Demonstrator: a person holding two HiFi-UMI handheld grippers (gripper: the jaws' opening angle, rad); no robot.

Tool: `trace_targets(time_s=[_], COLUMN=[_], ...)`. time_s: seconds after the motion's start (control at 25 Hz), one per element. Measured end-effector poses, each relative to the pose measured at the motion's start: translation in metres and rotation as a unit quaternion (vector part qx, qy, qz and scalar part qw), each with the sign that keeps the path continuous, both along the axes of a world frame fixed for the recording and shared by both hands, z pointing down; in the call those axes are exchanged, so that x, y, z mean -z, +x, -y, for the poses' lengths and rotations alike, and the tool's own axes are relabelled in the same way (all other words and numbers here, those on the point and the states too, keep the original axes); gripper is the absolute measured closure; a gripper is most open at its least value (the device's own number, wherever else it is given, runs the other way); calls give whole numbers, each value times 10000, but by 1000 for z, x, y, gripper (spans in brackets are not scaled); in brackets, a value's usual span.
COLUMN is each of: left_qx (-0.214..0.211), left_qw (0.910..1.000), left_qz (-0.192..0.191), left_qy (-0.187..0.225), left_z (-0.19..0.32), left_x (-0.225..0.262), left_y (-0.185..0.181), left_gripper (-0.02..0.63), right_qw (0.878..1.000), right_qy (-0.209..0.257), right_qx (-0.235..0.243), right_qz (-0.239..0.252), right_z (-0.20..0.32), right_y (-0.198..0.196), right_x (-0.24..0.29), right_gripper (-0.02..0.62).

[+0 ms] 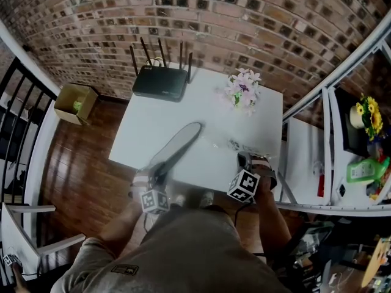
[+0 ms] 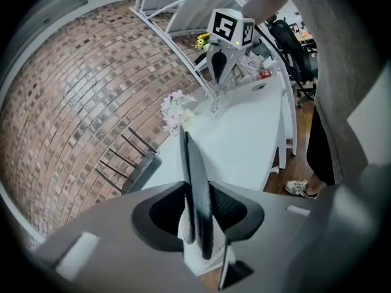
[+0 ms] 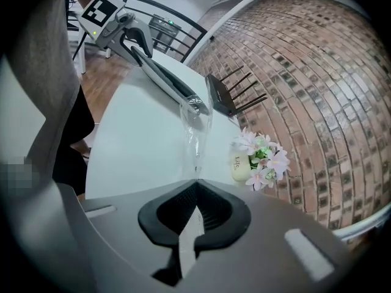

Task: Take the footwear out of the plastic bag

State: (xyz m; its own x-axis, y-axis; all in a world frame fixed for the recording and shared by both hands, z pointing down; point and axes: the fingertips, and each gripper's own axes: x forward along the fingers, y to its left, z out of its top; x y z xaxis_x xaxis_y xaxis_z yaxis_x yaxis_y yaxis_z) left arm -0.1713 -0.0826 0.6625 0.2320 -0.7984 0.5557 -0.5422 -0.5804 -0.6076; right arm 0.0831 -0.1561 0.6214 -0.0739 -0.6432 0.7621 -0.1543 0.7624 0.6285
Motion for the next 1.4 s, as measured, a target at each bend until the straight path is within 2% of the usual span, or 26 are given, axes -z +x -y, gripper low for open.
trace_targets(time_s=[0.28, 0.56, 0.76, 0.88, 1.12, 1.28, 1.4], left_qx=[115, -151, -373, -446, -313, -298, -188], left_qw=[9999, 9994, 9984, 9964, 9907, 9877, 9868], left_qz=[115, 293, 123, 17, -416, -636, -975], left_qy=[-45, -111, -402, -723, -1257, -1396, -1282], left_z=[0, -1, -10, -17, -27, -34, -34], left_x=[-10, -16, -20, -28, -35, -34, -20], left_y=[1, 13, 25, 31, 41, 48, 55], left_gripper=[486, 462, 429, 393, 328, 304, 301], right_qw=[9988, 9968, 9960, 9957, 9939, 9933, 9938], right_qy=[-40, -238, -318, -376, -557, -671, -696], right_qx=[-224, -461, -532, -523, -577, -609, -603], right_qz=[-438, -603, -644, -662, -753, -712, -624], right_z=[-15, -39, -48, -50, -54, -58, -61], right_y=[5, 19, 25, 29, 50, 61, 66], right_x=[-14, -27, -33, -39, -56, -67, -74], right_gripper=[583, 583, 582, 582, 581, 581, 580])
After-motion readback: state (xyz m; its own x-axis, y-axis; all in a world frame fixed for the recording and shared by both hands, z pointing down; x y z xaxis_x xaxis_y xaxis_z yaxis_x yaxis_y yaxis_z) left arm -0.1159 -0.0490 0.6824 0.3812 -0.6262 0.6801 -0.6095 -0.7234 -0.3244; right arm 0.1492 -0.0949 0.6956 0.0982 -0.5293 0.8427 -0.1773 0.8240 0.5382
